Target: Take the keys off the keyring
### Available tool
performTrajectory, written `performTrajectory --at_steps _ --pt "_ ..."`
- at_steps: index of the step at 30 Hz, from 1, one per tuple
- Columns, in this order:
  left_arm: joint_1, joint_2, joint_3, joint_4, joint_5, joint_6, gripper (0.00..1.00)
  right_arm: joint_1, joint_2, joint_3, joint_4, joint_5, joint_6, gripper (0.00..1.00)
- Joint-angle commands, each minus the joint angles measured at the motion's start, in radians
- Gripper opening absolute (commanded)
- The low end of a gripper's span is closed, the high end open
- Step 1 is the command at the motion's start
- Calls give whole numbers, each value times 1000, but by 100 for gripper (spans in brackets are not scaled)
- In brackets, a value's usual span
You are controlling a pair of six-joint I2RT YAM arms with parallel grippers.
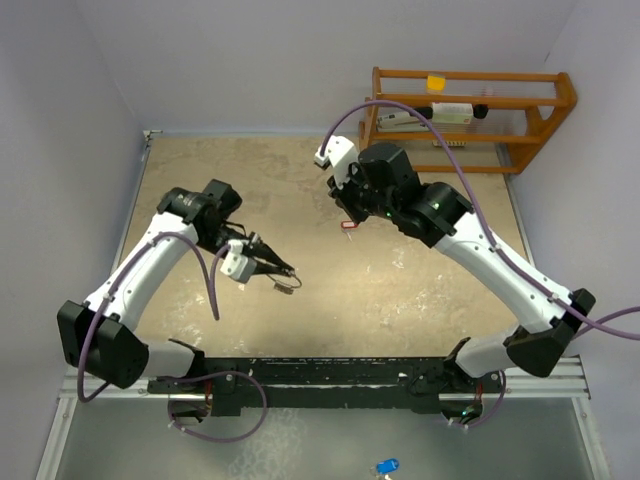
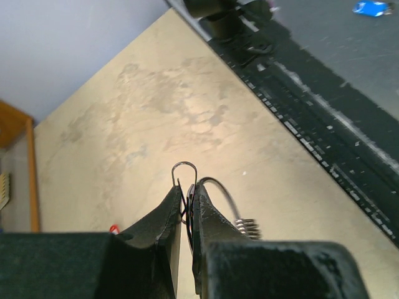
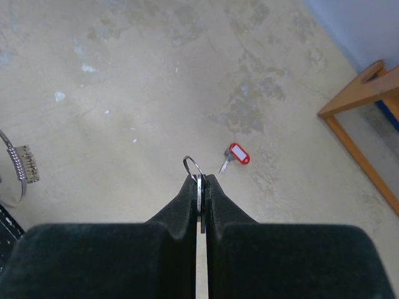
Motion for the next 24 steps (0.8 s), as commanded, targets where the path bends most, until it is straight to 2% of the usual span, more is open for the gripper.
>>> performTrajectory --at_steps 1,9,17,18,19,20,22,23,24 --pt "69 49 168 -17 66 -83 0 12 -55 22 93 31 4 0" --pt "169 204 472 -17 52 -281 0 23 -71 15 149 44 -29 0" --pt "181 378 834 9 -70 -485 0 25 -93 8 206 59 -60 0" --pt "181 385 850 89 -92 -559 0 25 -98 6 212 61 -62 0" --pt "181 380 839 245 -129 -717 0 24 -101 3 219 61 -63 0" --pt "176 354 792 446 -193 -985 0 24 -104 -2 226 61 -64 0" --pt "136 209 529 1031 -442 -1417 0 24 -107 -7 237 59 -64 0" --pt "124 142 400 1291 -546 -1514 0 24 -108 -8 237 57 -63 0" --pt "130 111 330 1420 -569 -1563 0 25 -108 -9 239 59 -63 0"
